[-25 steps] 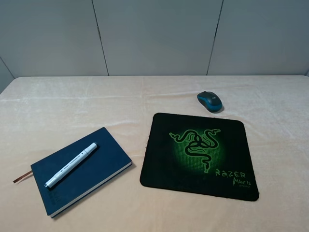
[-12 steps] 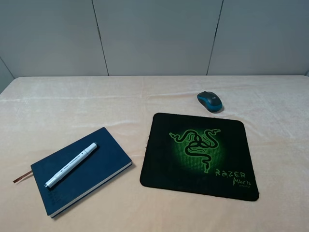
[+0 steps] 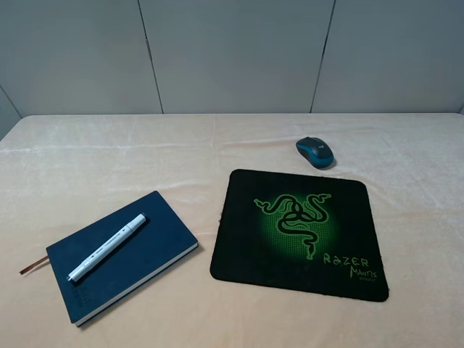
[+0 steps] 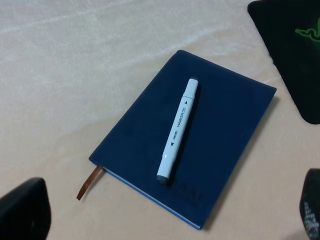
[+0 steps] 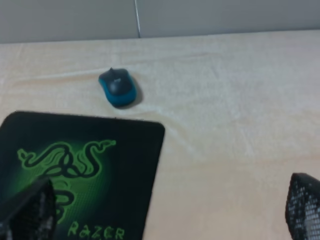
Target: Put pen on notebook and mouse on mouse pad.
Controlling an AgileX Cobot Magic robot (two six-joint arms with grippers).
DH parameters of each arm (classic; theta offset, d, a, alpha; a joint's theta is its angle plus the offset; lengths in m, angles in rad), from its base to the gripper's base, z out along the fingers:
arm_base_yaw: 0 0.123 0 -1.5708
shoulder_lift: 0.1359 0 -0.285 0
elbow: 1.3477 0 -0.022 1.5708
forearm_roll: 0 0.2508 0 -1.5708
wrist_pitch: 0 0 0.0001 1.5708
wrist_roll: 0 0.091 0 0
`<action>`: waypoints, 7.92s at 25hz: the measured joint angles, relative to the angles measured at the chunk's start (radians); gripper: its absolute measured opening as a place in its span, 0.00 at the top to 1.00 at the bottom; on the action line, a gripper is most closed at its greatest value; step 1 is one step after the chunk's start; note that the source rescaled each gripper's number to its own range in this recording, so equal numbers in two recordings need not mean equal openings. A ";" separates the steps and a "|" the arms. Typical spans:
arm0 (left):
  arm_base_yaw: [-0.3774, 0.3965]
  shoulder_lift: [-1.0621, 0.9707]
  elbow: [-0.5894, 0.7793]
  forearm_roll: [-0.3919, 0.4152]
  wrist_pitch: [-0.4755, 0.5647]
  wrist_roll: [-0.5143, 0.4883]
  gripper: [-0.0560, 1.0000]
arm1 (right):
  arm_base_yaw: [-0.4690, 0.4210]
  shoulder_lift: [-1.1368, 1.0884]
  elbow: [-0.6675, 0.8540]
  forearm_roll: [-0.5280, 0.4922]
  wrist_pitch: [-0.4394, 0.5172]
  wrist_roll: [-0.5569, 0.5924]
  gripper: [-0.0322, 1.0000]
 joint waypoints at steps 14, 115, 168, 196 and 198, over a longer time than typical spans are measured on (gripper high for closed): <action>0.000 0.000 0.000 0.000 0.000 0.000 0.00 | 0.000 1.024 -0.442 -0.014 -0.293 -0.155 0.00; 0.000 0.000 0.000 0.000 -0.001 0.000 0.00 | 0.364 2.052 -1.314 0.031 0.204 -0.120 0.97; 0.000 0.000 0.000 0.000 -0.001 0.000 0.00 | 0.484 1.781 -0.350 0.009 -0.569 -0.025 0.03; 0.000 0.000 0.000 0.000 -0.001 0.000 0.00 | 0.484 1.126 -0.420 0.012 0.137 -0.024 0.00; 0.000 0.000 0.000 0.000 -0.001 0.000 0.00 | 0.484 1.051 -0.420 0.012 0.173 -0.024 0.00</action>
